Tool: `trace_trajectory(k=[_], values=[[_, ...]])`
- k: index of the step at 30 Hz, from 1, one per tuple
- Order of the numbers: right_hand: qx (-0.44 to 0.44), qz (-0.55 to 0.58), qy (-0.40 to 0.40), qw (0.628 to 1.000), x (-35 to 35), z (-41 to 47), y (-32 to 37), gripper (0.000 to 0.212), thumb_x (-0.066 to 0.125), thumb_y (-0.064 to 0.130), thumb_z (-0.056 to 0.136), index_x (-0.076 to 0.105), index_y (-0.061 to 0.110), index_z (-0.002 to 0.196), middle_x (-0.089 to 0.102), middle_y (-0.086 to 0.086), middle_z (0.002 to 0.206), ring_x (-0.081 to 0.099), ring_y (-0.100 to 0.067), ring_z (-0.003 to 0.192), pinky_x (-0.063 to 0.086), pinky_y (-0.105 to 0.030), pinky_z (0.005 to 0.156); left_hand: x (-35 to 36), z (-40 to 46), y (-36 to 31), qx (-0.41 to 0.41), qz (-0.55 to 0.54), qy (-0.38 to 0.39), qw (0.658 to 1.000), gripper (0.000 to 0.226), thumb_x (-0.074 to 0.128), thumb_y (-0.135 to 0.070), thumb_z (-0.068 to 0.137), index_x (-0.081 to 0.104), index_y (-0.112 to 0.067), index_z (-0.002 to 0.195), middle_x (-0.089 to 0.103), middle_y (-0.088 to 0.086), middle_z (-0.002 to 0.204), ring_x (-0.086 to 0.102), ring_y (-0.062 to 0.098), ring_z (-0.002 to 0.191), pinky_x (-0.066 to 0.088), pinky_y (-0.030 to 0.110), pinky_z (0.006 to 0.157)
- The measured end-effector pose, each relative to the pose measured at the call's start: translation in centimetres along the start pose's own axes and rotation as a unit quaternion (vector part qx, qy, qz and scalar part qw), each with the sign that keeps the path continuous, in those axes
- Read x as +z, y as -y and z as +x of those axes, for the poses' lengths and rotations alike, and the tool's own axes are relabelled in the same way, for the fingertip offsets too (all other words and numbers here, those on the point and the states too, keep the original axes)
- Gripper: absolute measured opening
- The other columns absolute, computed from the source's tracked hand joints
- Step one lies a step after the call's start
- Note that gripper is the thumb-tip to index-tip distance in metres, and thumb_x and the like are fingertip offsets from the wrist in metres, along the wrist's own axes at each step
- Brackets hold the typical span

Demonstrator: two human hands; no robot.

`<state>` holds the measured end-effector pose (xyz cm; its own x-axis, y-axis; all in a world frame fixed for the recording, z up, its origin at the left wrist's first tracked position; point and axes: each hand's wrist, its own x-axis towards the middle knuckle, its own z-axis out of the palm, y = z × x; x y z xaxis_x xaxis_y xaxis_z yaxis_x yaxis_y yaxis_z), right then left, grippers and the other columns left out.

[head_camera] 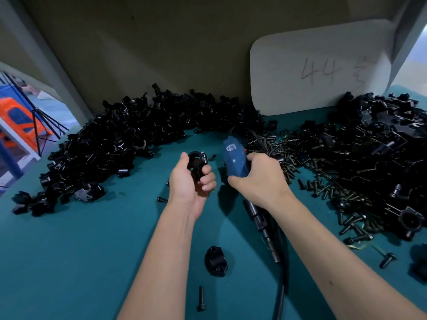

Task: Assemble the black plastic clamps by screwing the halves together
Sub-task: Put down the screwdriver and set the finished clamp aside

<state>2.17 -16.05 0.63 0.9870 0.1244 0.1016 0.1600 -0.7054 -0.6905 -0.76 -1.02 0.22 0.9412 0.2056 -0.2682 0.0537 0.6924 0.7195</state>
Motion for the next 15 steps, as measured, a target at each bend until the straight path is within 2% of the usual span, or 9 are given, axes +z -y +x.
trace_trajectory(k=[2, 4, 6, 8, 10, 13, 15], values=[[-0.015, -0.018, -0.015, 1.000, -0.2, -0.1, 0.0, 0.033, 0.081, 0.036, 0.079, 0.067, 0.013, 0.099, 0.065, -0.003, 0.097, 0.061, -0.019, 0.083, 0.045, -0.028, 0.069, 0.1, 0.1, 0.3, 0.050, 0.068, -0.025, 0.996, 0.039, 0.030, -0.046, 0.112, 0.043, -0.010, 0.104, 0.049, 0.002, 0.062, 0.034, 0.011, 0.044, 0.027, 0.021, 0.037], [-0.059, -0.007, -0.082, 0.995, -1.0, -0.1, 0.6, 0.040, 0.078, 0.044, 0.085, 0.066, 0.019, 0.114, 0.056, -0.001, 0.108, 0.054, -0.014, 0.089, 0.040, -0.027, 0.078, 0.6, -0.1, 0.7, 0.115, 0.167, -0.044, 0.978, 0.036, 0.032, -0.048, 0.112, 0.045, -0.014, 0.106, 0.056, 0.003, 0.068, 0.042, 0.013, 0.048, 0.032, 0.023, 0.041], [-0.092, 0.068, -0.091, 0.989, -2.5, 0.2, 1.5, 0.036, 0.069, 0.050, 0.094, 0.067, 0.022, 0.116, 0.061, 0.004, 0.098, 0.055, -0.004, 0.078, 0.043, -0.026, 0.076, 1.7, -0.5, 1.2, 0.159, 0.234, -0.053, 0.958, 0.038, 0.036, -0.052, 0.109, 0.053, -0.019, 0.102, 0.065, 0.000, 0.076, 0.056, 0.013, 0.060, 0.040, 0.025, 0.049], [-0.089, 0.152, -0.032, 0.984, -4.4, 0.4, 2.2, 0.025, 0.064, 0.046, 0.099, 0.072, 0.023, 0.100, 0.070, 0.004, 0.079, 0.062, -0.008, 0.068, 0.052, -0.031, 0.069, 3.2, -0.9, 2.0, 0.171, 0.244, -0.045, 0.953, 0.039, 0.037, -0.053, 0.109, 0.057, -0.021, 0.101, 0.069, -0.003, 0.079, 0.063, 0.012, 0.071, 0.046, 0.028, 0.057], [-0.098, 0.140, -0.009, 0.985, -6.3, 0.6, 2.2, 0.016, 0.068, 0.034, 0.098, 0.075, 0.022, 0.089, 0.073, 0.001, 0.072, 0.068, -0.015, 0.067, 0.056, -0.032, 0.067, 5.1, -1.3, 2.9, 0.176, 0.260, -0.043, 0.949, 0.038, 0.038, -0.054, 0.108, 0.059, -0.024, 0.098, 0.070, -0.007, 0.086, 0.063, 0.013, 0.081, 0.048, 0.034, 0.068], [-0.119, 0.085, -0.027, 0.989, -9.5, 1.1, 1.5, 0.008, 0.075, 0.030, 0.092, 0.078, 0.025, 0.086, 0.071, 0.004, 0.072, 0.060, -0.006, 0.061, 0.052, -0.024, 0.065, 8.1, -1.9, 3.6, 0.184, 0.284, -0.040, 0.940, 0.036, 0.042, -0.054, 0.107, 0.064, -0.039, 0.083, 0.065, -0.023, 0.079, 0.058, 0.010, 0.085, 0.047, 0.038, 0.080], [-0.115, 0.086, -0.020, 0.989, -11.8, 1.2, 0.5, 0.009, 0.076, 0.034, 0.092, 0.077, 0.025, 0.090, 0.070, -0.005, 0.076, 0.058, -0.008, 0.058, 0.054, -0.032, 0.065, 10.5, -1.9, 4.0, 0.190, 0.279, -0.007, 0.941, 0.037, 0.044, -0.053, 0.107, 0.067, -0.033, 0.085, 0.066, -0.019, 0.079, 0.060, 0.011, 0.084, 0.049, 0.038, 0.079]])
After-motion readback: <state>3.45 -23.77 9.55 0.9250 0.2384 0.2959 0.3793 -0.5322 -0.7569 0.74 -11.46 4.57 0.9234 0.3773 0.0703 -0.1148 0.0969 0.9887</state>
